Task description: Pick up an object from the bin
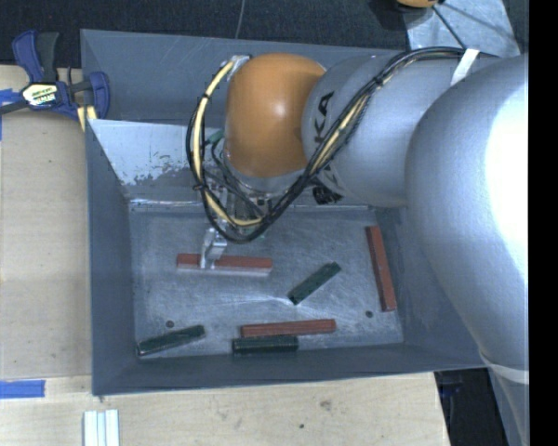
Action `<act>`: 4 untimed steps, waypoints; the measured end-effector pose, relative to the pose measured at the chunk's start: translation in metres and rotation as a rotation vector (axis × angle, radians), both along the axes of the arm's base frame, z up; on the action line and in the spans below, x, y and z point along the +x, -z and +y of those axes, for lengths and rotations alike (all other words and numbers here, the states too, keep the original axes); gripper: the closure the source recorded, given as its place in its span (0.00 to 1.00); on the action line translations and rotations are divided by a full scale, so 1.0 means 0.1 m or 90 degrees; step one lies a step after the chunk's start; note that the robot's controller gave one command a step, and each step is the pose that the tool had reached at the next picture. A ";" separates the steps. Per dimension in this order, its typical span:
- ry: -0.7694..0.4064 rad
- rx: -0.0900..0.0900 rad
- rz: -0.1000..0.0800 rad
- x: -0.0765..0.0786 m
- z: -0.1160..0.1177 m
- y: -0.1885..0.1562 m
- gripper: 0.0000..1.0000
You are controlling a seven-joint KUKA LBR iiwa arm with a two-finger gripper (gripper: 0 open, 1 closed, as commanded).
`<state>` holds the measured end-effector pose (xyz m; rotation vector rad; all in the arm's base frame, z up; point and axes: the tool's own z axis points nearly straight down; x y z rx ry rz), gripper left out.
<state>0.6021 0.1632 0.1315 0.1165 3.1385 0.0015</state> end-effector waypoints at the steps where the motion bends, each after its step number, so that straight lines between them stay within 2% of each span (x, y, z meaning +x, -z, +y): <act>1: 0.001 0.000 -0.001 0.01 0.00 -0.01 0.00; 2: -0.034 0.003 -0.017 -0.25 -0.35 0.54 1.00; 3: -0.034 0.003 -0.017 -0.25 -0.35 0.54 1.00; 4: -0.049 0.000 -0.003 -0.01 -0.40 -0.91 1.00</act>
Offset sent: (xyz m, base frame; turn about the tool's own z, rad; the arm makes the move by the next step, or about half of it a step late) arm -0.0324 -0.0354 -0.0615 -0.0559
